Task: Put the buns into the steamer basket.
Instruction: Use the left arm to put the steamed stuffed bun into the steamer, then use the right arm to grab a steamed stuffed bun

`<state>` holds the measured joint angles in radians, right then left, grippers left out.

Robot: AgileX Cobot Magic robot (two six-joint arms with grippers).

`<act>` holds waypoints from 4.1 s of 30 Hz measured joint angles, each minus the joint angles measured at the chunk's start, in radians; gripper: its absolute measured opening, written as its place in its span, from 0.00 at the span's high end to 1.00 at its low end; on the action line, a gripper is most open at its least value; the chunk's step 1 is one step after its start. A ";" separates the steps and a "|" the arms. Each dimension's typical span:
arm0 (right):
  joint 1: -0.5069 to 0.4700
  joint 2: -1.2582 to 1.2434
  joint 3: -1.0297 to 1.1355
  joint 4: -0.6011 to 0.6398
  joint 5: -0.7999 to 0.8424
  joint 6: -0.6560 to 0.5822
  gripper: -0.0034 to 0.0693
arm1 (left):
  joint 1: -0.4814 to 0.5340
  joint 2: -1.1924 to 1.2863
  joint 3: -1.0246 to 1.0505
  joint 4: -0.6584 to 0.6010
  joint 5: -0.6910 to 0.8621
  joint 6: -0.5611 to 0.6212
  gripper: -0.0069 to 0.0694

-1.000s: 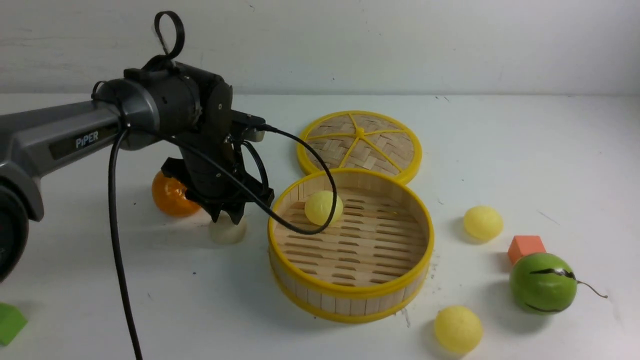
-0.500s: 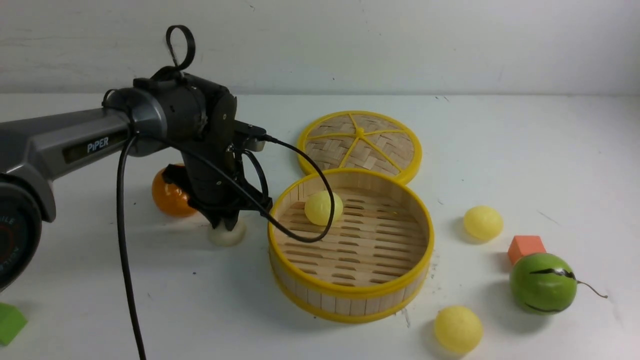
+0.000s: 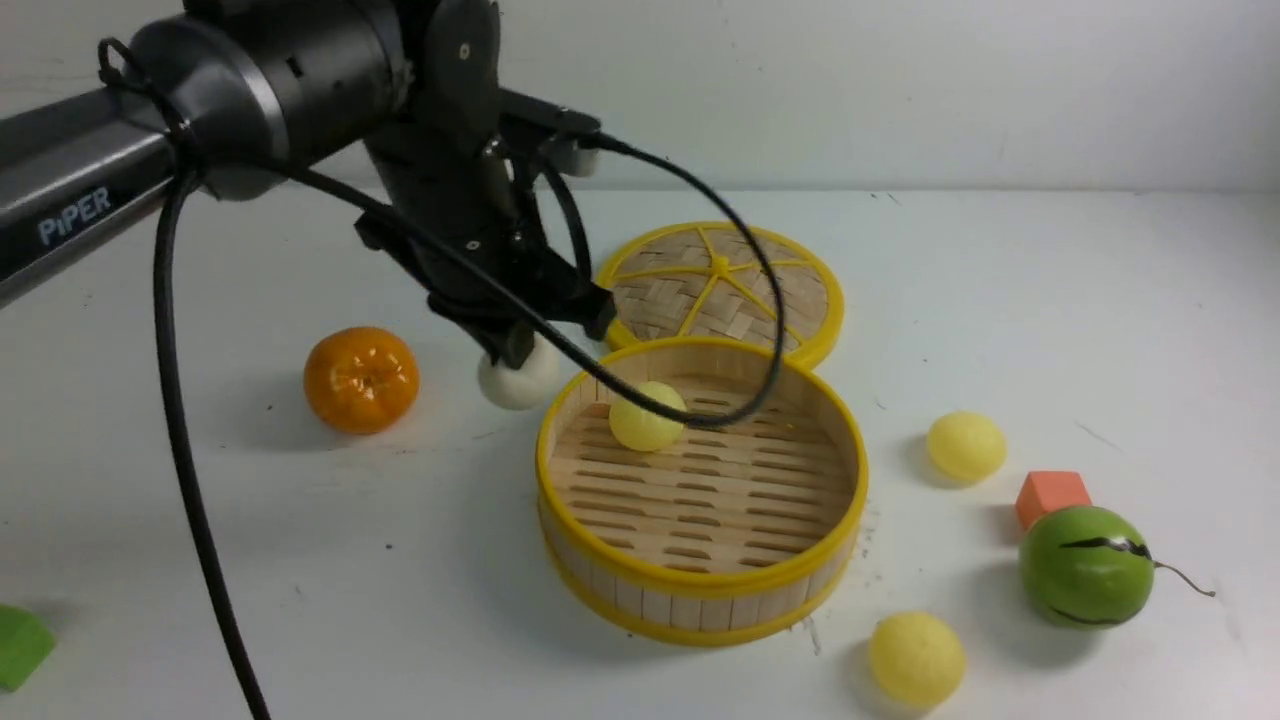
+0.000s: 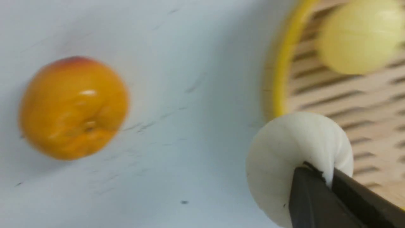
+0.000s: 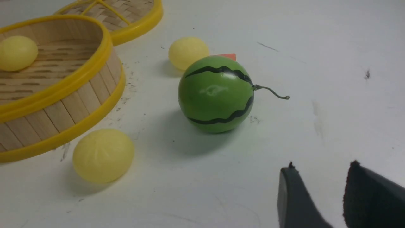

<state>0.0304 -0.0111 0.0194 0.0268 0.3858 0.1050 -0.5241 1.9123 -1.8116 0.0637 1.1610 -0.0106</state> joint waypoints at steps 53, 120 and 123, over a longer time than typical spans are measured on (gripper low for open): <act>0.000 0.000 0.000 0.001 -0.002 0.000 0.62 | -0.171 -1.280 1.442 -0.284 -1.092 -0.026 0.93; 0.458 1.734 -1.107 0.041 0.439 0.001 0.55 | -0.171 -1.695 1.722 -0.304 -1.105 -0.017 0.93; 0.458 1.755 -1.107 0.041 0.439 0.003 0.55 | -0.171 -1.695 1.722 -0.304 -1.105 -0.017 0.92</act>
<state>0.4886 1.7443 -1.0878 0.0681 0.8245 0.1084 -0.6953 0.2172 -0.0893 -0.2401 0.0558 -0.0281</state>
